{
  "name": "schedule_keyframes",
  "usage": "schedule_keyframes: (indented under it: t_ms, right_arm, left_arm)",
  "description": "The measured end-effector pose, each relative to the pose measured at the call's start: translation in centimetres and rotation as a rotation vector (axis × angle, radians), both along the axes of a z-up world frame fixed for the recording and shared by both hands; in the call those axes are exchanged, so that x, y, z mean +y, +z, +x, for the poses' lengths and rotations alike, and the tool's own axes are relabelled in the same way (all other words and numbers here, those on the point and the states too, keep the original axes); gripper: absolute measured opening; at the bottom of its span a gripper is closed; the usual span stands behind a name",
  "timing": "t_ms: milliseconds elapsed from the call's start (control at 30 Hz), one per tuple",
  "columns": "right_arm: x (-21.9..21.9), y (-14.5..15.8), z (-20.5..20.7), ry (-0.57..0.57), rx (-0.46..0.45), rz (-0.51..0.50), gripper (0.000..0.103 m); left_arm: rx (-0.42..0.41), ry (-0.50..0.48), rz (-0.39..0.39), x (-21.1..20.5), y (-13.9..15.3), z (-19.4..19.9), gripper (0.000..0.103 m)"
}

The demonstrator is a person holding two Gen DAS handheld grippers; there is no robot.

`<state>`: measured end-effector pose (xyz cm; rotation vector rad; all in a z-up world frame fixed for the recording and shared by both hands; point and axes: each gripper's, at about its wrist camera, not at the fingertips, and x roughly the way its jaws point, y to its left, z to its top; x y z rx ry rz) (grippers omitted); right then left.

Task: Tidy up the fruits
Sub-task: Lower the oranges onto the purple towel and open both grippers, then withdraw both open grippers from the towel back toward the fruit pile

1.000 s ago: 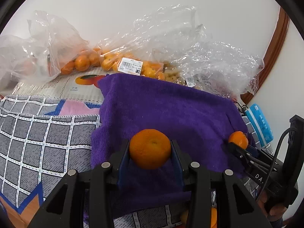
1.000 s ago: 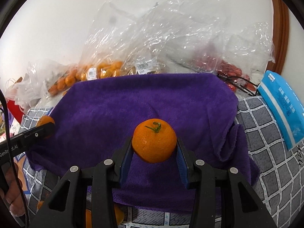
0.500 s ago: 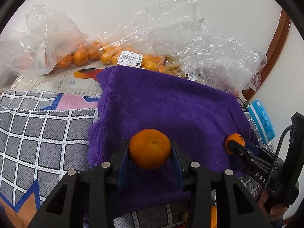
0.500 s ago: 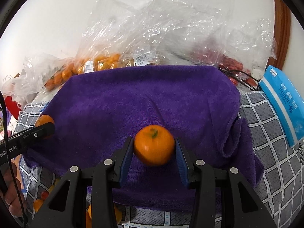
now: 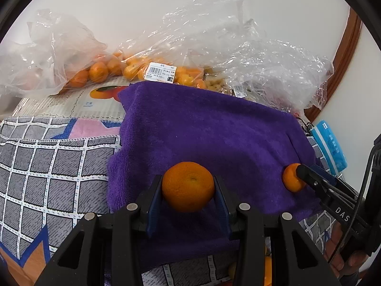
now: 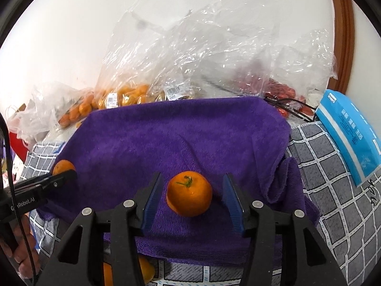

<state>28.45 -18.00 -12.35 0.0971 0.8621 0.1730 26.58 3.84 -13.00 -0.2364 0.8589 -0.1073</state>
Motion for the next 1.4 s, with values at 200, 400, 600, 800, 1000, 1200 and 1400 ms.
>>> schedule_keyframes:
  t_ms: [200,400,600,800,1000,1200,1400]
  right_arm:
    - [-0.5,0.0,-0.1,-0.025,-0.010,0.027,0.057]
    - [-0.9,0.3,-0.4,-0.057,-0.033,0.028,0.057]
    - [-1.0,0.8,-0.7,-0.063,-0.052,0.005,0.057]
    - [-1.4,2.0,-1.1,-0.099,-0.047,0.028,0.057]
    - [-0.4,3.5,-1.8,-0.083,-0.103,-0.051,0.057]
    - [0.0,6.2,-3.7,-0.069,-0.133,-0.009,0.057]
    - [0.5,8.3,-6.6,-0.083,-0.172,-0.061,0.057]
  left_arm:
    - [-0.033,-0.001,-0.027,0.2,0.8,-0.5,0.050]
    - [-0.060,0.008,-0.037,0.4,1.4,-0.8,0.052]
    - [-0.059,0.030,-0.003,0.3,1.7,-0.8,0.055]
    - [-0.094,0.053,0.034,0.2,2.8,-1.4,0.062]
    - [-0.139,0.064,0.046,0.3,4.3,-2.3,0.066]
    - [-0.174,0.016,0.079,-0.4,6.6,-4.2,0.066]
    - [-0.208,0.004,0.070,-0.2,7.4,-7.7,0.066]
